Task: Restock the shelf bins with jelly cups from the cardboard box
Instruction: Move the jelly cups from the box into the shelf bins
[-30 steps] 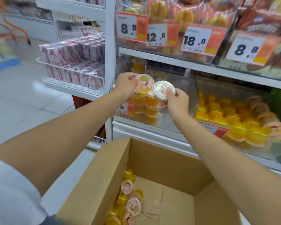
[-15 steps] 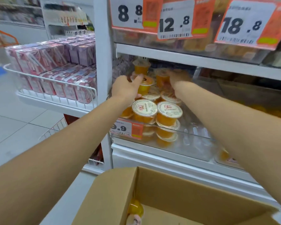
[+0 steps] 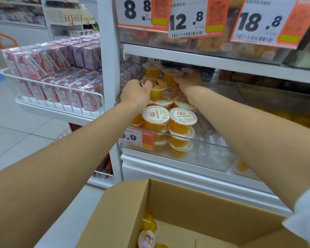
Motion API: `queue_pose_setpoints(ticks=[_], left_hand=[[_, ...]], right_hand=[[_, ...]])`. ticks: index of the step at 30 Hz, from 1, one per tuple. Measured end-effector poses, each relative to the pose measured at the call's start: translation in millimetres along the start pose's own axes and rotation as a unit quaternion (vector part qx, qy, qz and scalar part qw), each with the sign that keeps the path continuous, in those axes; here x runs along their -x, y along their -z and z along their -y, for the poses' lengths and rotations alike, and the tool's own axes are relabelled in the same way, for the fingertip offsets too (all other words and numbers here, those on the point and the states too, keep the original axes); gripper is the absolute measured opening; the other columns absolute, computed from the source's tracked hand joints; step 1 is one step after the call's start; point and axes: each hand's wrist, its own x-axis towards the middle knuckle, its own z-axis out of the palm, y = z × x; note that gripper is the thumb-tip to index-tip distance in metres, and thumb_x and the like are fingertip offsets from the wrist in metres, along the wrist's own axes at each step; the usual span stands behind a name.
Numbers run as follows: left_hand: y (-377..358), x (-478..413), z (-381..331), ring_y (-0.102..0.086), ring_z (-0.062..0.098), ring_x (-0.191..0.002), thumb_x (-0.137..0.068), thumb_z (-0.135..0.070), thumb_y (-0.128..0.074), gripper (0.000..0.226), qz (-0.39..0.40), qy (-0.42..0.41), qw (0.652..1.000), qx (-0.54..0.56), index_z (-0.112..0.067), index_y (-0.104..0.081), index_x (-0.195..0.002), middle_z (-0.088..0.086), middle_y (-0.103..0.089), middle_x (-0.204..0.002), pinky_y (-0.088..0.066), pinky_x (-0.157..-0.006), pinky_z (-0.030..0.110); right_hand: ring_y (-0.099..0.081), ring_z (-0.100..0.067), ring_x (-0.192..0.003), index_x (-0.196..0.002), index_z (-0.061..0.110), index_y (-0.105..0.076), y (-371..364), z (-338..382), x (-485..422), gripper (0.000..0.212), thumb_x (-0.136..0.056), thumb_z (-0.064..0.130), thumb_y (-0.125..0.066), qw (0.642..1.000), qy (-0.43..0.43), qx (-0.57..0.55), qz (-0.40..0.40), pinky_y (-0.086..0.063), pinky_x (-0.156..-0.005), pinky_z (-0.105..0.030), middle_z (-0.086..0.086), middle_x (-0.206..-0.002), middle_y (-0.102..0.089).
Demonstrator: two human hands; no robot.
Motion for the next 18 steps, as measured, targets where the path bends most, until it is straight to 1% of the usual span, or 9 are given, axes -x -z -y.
queue_pose_setpoints(ticks=[2, 4, 6, 7, 9, 10, 12, 14, 18], left_hand=[[2, 4, -4, -0.071, 0.02, -0.067, -0.098, -0.037, -0.047, 0.025, 0.004, 0.013, 0.999, 0.034, -0.013, -0.051, -0.098, 0.008, -0.065, -0.086, -0.057, -0.085, 0.043], [4, 14, -10, -0.07, 0.022, -0.064, -0.099, -0.034, -0.048, 0.026, 0.008, 0.022, 0.998, 0.053, -0.011, -0.055, -0.092, 0.007, -0.061, -0.079, -0.058, -0.083, 0.045], [3, 28, -20, -0.068, 0.02, -0.061, -0.1, -0.035, -0.047, 0.03, 0.02, 0.014, 0.999, 0.045, -0.008, -0.059, -0.095, 0.005, -0.057, -0.071, -0.058, -0.081, 0.046], [1, 38, -26, -0.067, 0.019, -0.06, -0.1, -0.035, -0.047, 0.031, 0.031, 0.007, 0.999, 0.036, -0.007, -0.059, -0.096, 0.004, -0.055, -0.07, -0.058, -0.08, 0.046], [-9, 60, -41, -0.066, 0.017, -0.061, -0.1, -0.035, -0.047, 0.033, 0.058, 0.001, 0.998, 0.035, -0.004, -0.058, -0.096, 0.004, -0.054, -0.075, -0.059, -0.078, 0.046], [-16, 72, -49, -0.064, 0.016, -0.063, -0.1, -0.033, -0.048, 0.034, 0.076, 0.006, 0.996, 0.042, -0.001, -0.059, -0.1, 0.006, -0.054, -0.082, -0.059, -0.077, 0.046], [-31, 96, -66, -0.059, 0.017, -0.062, -0.1, -0.028, -0.049, 0.034, 0.112, 0.028, 0.992, 0.06, 0.003, -0.059, -0.111, 0.012, -0.055, -0.095, -0.061, -0.07, 0.041], [-48, 120, -85, -0.056, 0.017, -0.062, -0.1, -0.026, -0.049, 0.031, 0.14, 0.05, 0.985, 0.091, 0.002, -0.058, -0.111, 0.012, -0.053, -0.095, -0.059, -0.061, 0.031], [-84, 151, -117, -0.058, 0.017, -0.063, -0.101, -0.03, -0.046, 0.03, 0.199, 0.071, 0.968, 0.133, -0.004, -0.06, -0.099, 0.012, -0.058, -0.086, -0.058, -0.057, 0.029]], right_hand=[[-0.064, -0.014, -0.087, -0.114, 0.019, -0.064, 7, -3, 12, 0.029, -0.089, 0.009, -0.054, 0.997, 0.03, 0.065, -0.037, -0.052, -0.069, -0.011, 0.002, -0.112, -0.067], [-0.062, -0.011, -0.084, -0.108, 0.015, -0.068, 19, -8, 37, 0.026, -0.087, 0.007, -0.055, 0.996, 0.067, 0.057, -0.02, -0.047, -0.064, -0.006, 0.001, -0.107, -0.068], [-0.064, -0.014, -0.087, -0.101, 0.015, -0.071, 38, -10, 69, 0.021, -0.086, 0.012, -0.057, 0.996, 0.09, 0.028, -0.008, -0.053, -0.076, -0.021, 0.001, -0.099, -0.07], [-0.066, -0.015, -0.085, -0.096, 0.017, -0.07, 48, -10, 84, 0.016, -0.088, 0.017, -0.056, 0.996, 0.092, 0.01, -0.002, -0.054, -0.076, -0.028, 0.002, -0.094, -0.07], [-0.065, -0.016, -0.072, -0.085, 0.023, -0.066, 69, -7, 112, 0.017, -0.093, 0.027, -0.052, 0.996, 0.08, -0.02, 0.027, -0.051, -0.063, -0.029, 0.001, -0.084, -0.068], [-0.065, -0.018, -0.068, -0.085, 0.024, -0.064, 79, -6, 123, 0.02, -0.095, 0.032, -0.049, 0.996, 0.062, -0.031, 0.051, -0.049, -0.057, -0.028, -0.002, -0.084, -0.068], [-0.069, -0.028, -0.07, -0.1, 0.023, -0.061, 100, -8, 139, 0.02, -0.096, 0.036, -0.047, 0.993, 0.024, -0.06, 0.094, -0.047, -0.051, -0.029, -0.008, -0.095, -0.07], [-0.07, -0.031, -0.069, -0.115, 0.02, -0.056, 124, -12, 150, 0.024, -0.096, 0.033, -0.049, 0.992, -0.017, -0.085, 0.094, -0.049, -0.05, -0.029, -0.011, -0.101, -0.067], [-0.066, -0.025, -0.06, -0.123, 0.006, -0.053, 181, -23, 158, 0.032, -0.097, 0.025, -0.049, 0.985, -0.093, -0.138, 0.048, -0.053, -0.048, -0.026, -0.012, -0.082, -0.065]])
